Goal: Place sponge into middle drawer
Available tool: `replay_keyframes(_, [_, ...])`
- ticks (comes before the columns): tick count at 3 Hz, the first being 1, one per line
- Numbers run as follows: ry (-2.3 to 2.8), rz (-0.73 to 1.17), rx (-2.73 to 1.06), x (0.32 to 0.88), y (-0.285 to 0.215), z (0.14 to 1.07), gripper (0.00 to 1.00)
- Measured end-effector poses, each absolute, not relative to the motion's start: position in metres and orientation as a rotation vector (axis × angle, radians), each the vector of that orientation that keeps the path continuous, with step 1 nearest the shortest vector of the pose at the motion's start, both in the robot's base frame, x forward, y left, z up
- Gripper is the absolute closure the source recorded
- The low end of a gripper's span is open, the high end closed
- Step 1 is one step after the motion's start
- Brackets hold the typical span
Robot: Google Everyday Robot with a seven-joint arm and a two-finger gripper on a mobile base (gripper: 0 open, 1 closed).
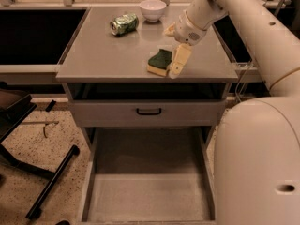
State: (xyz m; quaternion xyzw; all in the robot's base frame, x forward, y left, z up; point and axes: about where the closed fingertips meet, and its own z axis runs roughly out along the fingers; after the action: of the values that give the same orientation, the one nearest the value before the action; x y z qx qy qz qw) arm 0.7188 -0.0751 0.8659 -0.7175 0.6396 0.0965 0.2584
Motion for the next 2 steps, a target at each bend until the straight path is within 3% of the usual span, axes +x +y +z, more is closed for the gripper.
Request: replay_keyframes(2, [1.746, 0.286, -1.953, 0.7345, -0.0595, 0.8541, 0.00])
